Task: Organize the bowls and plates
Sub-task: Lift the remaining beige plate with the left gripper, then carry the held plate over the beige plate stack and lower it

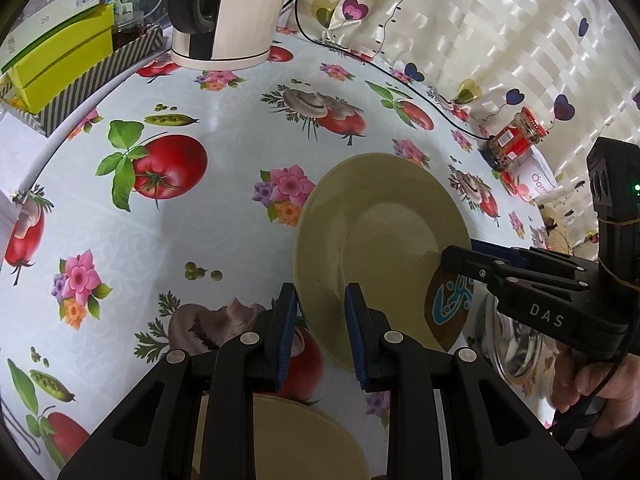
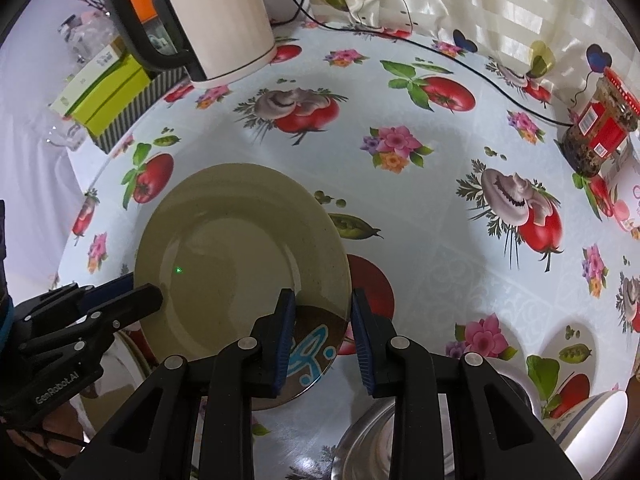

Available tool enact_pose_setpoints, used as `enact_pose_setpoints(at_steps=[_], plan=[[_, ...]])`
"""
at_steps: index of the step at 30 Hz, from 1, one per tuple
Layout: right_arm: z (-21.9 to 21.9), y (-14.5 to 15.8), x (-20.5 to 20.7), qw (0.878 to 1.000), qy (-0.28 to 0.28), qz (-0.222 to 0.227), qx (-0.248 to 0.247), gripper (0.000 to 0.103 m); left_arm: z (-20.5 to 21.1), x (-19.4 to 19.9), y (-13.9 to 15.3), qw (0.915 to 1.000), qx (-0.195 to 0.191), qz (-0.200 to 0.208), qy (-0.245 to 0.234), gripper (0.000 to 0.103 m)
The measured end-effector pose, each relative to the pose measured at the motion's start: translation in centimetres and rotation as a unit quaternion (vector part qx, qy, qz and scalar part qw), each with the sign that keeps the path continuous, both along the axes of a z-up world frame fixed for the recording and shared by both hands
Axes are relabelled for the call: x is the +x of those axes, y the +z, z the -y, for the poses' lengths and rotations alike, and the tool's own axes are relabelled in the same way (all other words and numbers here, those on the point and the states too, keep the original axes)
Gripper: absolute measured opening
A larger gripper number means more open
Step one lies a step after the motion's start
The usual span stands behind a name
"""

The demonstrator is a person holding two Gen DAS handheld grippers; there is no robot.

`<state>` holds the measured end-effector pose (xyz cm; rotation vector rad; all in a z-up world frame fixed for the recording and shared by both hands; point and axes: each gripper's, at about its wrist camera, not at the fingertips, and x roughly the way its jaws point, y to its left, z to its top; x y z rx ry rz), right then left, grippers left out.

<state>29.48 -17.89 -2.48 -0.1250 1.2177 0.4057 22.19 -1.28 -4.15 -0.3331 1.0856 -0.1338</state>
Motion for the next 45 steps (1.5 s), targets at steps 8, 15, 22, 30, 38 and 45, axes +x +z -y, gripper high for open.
enact_pose_setpoints(at_steps=[8,15,22,30,38,45], plan=[[-0.5,1.2,-1.0,1.0,0.006,0.008,0.001,0.027,-0.4,-1.1,0.8,1.0,0.001,0.004,0.001,0.025],[-1.1,2.2,-2.1,1.0,0.01,0.015,0.001,0.027,-0.9,-2.4,1.8,1.0,0.001,0.009,0.004,0.026],[-1.9,3.2,-3.5,1.0,0.016,0.02,-0.001,0.027,-1.6,-4.0,2.9,0.9998,0.002,0.018,0.01,0.026],[-3.0,3.5,-5.6,1.0,0.024,0.02,0.002,0.027,-2.7,-6.3,3.5,0.9996,0.006,0.021,0.017,0.026],[-4.4,3.3,-7.7,0.999,0.035,0.014,0.003,0.027,-4.0,-8.5,3.2,0.9994,0.008,0.017,0.028,0.026],[-5.7,2.6,-9.3,0.999,0.045,0.005,0.002,0.027,-5.1,-10.2,2.5,0.9992,0.009,0.008,0.038,0.025]])
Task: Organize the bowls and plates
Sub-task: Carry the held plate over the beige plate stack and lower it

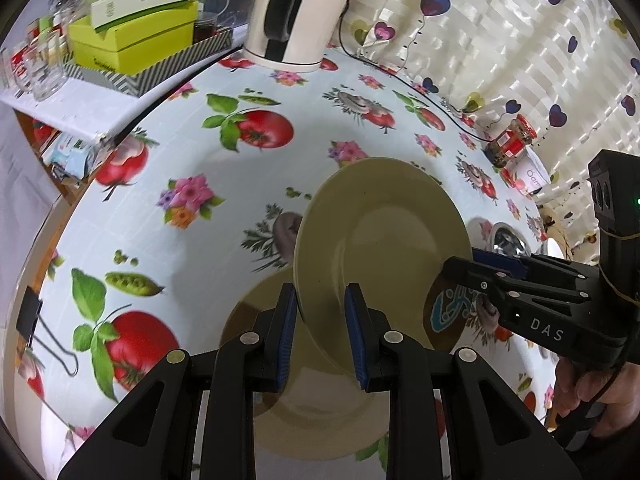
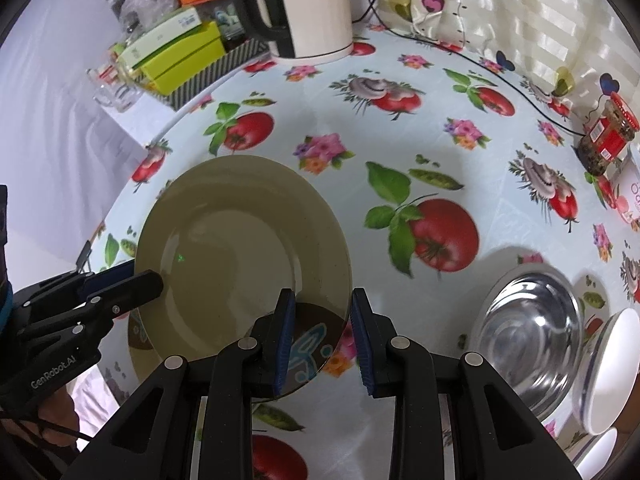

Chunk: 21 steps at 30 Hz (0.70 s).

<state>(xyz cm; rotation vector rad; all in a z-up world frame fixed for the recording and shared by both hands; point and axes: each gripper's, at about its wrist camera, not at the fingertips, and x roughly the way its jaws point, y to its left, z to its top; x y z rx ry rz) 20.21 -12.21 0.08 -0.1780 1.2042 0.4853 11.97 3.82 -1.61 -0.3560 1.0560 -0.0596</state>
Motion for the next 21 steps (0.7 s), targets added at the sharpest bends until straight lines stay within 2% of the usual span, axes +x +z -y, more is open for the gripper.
enact_pose_setpoints(at_steps=[21], plan=[[-2.9,-3.0,-4.0,0.999,0.032,-0.035,-0.008,0.027,-2.2,-4.0,-2.3,0.9995,0.002,-0.026,0.019,0.026]])
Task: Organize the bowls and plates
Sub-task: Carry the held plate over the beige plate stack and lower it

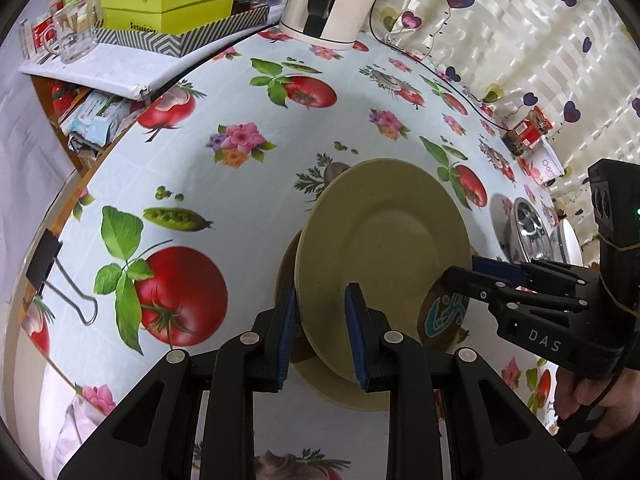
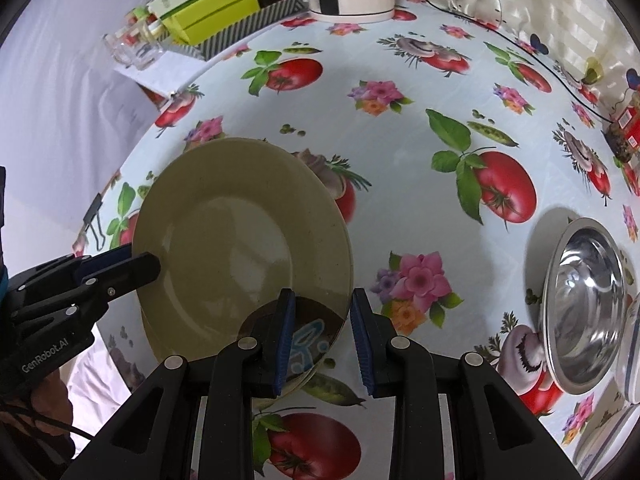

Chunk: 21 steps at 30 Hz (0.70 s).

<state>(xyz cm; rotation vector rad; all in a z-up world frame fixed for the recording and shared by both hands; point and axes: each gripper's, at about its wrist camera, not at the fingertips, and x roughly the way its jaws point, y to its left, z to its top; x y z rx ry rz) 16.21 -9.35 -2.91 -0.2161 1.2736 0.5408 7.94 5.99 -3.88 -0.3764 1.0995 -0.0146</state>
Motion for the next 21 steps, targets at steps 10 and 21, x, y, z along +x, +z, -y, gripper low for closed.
enact_pose_setpoints(at_steps=[10,21], plan=[[-0.4,-0.5,-0.8,1.0,0.008,-0.001,-0.005,0.029,0.0,-0.8,-0.5,1.0,0.006,-0.005,0.0,0.025],[-0.7,-0.8,-1.3,1.0,0.014,-0.003,-0.003,0.031,-0.1,-1.0,-0.5,0.9999,0.011,-0.005,0.002,0.025]])
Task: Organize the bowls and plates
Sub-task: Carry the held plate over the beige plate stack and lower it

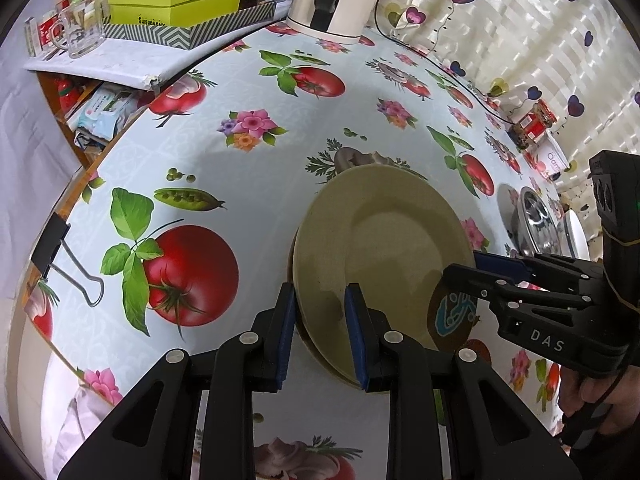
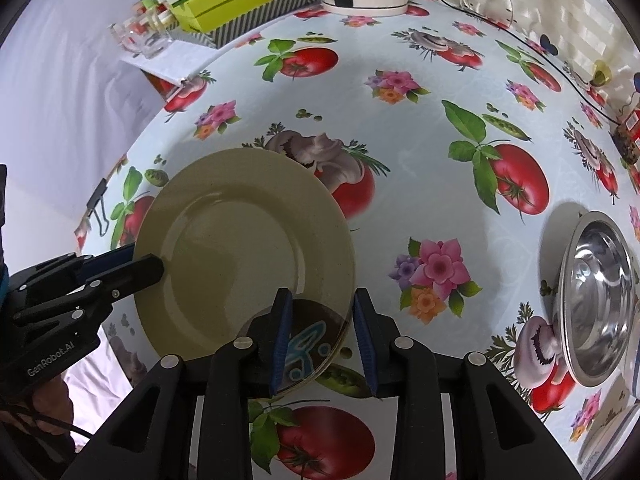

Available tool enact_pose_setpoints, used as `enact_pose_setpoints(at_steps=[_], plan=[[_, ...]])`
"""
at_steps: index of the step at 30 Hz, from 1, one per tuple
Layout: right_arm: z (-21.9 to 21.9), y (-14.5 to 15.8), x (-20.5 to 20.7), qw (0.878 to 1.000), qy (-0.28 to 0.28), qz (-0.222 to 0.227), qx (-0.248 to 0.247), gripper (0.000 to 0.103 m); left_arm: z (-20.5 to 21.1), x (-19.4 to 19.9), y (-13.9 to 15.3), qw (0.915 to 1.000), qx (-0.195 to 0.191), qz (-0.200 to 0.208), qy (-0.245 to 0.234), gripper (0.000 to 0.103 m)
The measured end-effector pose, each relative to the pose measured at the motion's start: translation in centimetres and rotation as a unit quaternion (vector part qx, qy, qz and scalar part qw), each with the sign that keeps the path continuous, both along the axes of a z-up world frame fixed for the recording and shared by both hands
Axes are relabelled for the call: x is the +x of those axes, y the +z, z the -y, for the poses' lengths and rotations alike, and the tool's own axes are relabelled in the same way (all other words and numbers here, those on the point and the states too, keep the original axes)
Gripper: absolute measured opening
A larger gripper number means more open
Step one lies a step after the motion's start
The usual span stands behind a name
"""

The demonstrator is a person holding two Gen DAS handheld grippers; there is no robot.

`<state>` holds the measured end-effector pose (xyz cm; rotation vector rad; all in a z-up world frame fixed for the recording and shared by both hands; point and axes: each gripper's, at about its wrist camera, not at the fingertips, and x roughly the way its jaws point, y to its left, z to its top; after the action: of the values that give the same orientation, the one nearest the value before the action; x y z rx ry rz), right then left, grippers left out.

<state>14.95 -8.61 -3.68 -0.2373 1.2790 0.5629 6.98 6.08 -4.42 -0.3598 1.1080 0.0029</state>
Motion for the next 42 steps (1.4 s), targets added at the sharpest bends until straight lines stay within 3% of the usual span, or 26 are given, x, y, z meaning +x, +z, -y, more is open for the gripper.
enact_pose_setpoints(at_steps=[22,42], plan=[[0.1,0.2,-1.5,0.999,0.006,0.036,-0.004,0.033,0.2,-0.6,-0.5,0.9998,0.017,-0.005,-0.001,0.026],[1.2,0.5,-3.2,0.997,-0.016,0.081,0.006,0.033,0.2,1.2,-0.7,0.9992,0.035,0.018,-0.008,0.026]])
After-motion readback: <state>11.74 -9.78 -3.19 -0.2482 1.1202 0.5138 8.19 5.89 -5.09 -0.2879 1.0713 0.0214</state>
